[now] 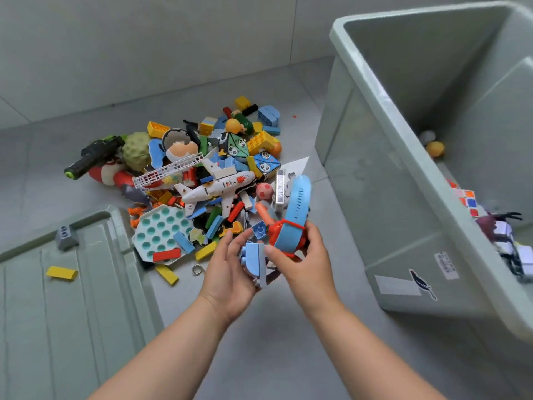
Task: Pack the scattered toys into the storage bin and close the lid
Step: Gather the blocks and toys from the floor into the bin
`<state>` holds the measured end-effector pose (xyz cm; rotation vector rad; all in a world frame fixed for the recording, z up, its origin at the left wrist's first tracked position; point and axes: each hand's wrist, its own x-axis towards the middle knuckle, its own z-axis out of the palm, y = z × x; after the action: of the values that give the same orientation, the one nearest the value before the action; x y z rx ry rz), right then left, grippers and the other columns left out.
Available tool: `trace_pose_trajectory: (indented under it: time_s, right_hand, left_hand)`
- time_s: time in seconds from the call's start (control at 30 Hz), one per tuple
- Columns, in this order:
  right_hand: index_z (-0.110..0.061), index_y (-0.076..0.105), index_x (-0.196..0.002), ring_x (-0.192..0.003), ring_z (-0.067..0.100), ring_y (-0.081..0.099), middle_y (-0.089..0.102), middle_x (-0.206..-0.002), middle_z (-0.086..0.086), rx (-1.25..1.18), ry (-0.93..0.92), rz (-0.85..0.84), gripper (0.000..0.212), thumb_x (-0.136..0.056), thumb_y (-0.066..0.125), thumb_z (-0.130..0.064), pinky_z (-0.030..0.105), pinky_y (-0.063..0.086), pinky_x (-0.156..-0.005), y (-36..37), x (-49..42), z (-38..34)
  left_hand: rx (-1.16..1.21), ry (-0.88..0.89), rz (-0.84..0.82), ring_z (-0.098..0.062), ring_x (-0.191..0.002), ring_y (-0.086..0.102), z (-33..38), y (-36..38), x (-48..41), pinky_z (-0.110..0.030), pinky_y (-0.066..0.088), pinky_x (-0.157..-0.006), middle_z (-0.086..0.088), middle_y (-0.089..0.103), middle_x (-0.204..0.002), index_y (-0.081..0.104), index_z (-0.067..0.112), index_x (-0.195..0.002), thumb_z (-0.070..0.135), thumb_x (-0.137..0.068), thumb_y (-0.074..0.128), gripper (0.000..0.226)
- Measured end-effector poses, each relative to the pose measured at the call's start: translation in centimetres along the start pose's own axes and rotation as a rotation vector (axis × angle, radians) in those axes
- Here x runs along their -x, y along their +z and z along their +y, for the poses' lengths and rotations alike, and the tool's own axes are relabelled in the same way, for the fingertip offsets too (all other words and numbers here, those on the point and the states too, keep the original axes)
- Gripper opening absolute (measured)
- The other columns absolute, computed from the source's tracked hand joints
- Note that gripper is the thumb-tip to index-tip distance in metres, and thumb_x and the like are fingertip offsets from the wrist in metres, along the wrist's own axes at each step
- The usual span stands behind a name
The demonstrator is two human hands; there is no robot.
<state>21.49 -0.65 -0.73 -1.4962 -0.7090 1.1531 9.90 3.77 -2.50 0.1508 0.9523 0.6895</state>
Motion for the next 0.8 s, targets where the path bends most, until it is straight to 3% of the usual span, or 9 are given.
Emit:
trace_pose_trajectory:
  time_s: [0.1,0.2,0.3,0.37,0.47,0.53,0.63,0.73,0.8]
  right_hand:
    - [-0.038,0.05,-0.116,-0.099,0.0,0.061,0.061,-0.109,-0.009,0.147,-0.119,-0.021,0.058,-0.072,0.077,-0.011,0.026,0.053,-0.087,0.2,0.7,-3.0]
    - [-0.029,0.042,-0.132,-0.114,0.008,0.051,0.051,-0.12,-0.01,0.283,-0.298,-0.002,0.067,-0.073,0.073,-0.022,0.03,0.045,-0.099,-0.2,1.3,-7.4]
    - [-0.027,0.037,-0.134,-0.112,0.013,0.049,0.049,-0.121,-0.002,0.319,-0.485,0.073,0.065,-0.077,0.07,-0.023,0.027,0.041,-0.099,-1.9,2.3,-12.9]
    - [-0.021,0.038,-0.134,-0.113,0.016,0.048,0.049,-0.121,0.002,0.311,-0.593,0.16,0.062,-0.08,0.068,-0.024,0.029,0.04,-0.1,-3.8,2.9,-16.2]
    - [-0.017,0.038,-0.136,-0.115,0.016,0.047,0.048,-0.123,0.004,0.281,-0.657,0.263,0.058,-0.084,0.063,-0.027,0.03,0.039,-0.101,-7.8,3.4,-19.9]
    - [-0.023,0.037,-0.135,-0.113,0.014,0.047,0.047,-0.122,0.004,0.284,-0.617,0.319,0.055,-0.085,0.059,-0.03,0.03,0.041,-0.099,-11.3,3.4,-21.4]
    - [-0.034,0.035,-0.129,-0.11,0.014,0.051,0.051,-0.122,0.0,0.315,-0.406,0.362,0.048,-0.088,0.058,-0.034,0.032,0.044,-0.096,-16.9,2.4,-21.2]
    - [-0.034,0.036,-0.123,-0.108,0.019,0.057,0.057,-0.12,0.001,0.299,-0.151,0.342,0.041,-0.088,0.057,-0.035,0.041,0.046,-0.096,-21.1,1.3,-19.1]
    - [-0.031,0.037,-0.122,-0.109,0.02,0.057,0.059,-0.12,-0.001,0.297,-0.018,0.315,0.039,-0.088,0.056,-0.035,0.042,0.045,-0.097,-22.9,0.8,-17.8]
  left_hand:
    - [-0.053,0.031,-0.106,-0.027,-0.087,0.071,1.8,3.8,1.7,-0.042,0.059,-0.069,-0.013,0.07,-0.106,0.059,0.015,-0.124,0.053,-0.084,0.047,0.056]
    - [-0.099,0.133,-0.186,-0.02,-0.079,0.072,3.5,8.7,4.3,-0.033,0.058,-0.058,-0.01,0.072,-0.094,0.072,0.015,-0.105,0.053,-0.064,0.062,0.057]
    - [-0.197,0.287,-0.25,-0.01,-0.065,0.07,4.5,14.6,7.1,-0.023,0.055,-0.052,-0.001,0.072,-0.072,0.078,0.019,-0.071,0.05,-0.081,0.047,0.045]
    - [-0.242,0.357,-0.322,-0.005,-0.063,0.068,4.5,18.7,8.3,-0.02,0.054,-0.053,0.005,0.07,-0.069,0.075,0.021,-0.076,0.047,-0.093,0.037,0.049]
    - [-0.261,0.331,-0.435,-0.003,-0.067,0.066,3.2,24.1,8.5,-0.019,0.054,-0.055,0.007,0.066,-0.073,0.06,0.022,-0.097,0.044,-0.098,0.033,0.036]
    - [-0.284,0.272,-0.475,-0.005,-0.063,0.067,1.1,28.1,8.3,-0.019,0.053,-0.053,0.006,0.067,-0.069,0.065,0.02,-0.089,0.042,-0.098,0.033,0.039]
    - [-0.292,0.11,-0.405,-0.009,-0.062,0.069,-3.3,32.6,6.8,-0.02,0.053,-0.05,0.0,0.072,-0.069,0.076,0.017,-0.074,0.043,-0.097,0.035,0.054]
    - [-0.284,-0.112,-0.199,-0.015,-0.052,0.068,-7.0,33.8,4.1,-0.022,0.049,-0.038,-0.005,0.072,-0.066,0.067,0.011,-0.094,0.044,-0.097,0.036,0.046]
    - [-0.312,-0.2,-0.119,-0.018,-0.05,0.068,-8.8,33.7,2.7,-0.026,0.051,-0.039,-0.007,0.072,-0.064,0.064,0.01,-0.093,0.043,-0.096,0.034,0.045]
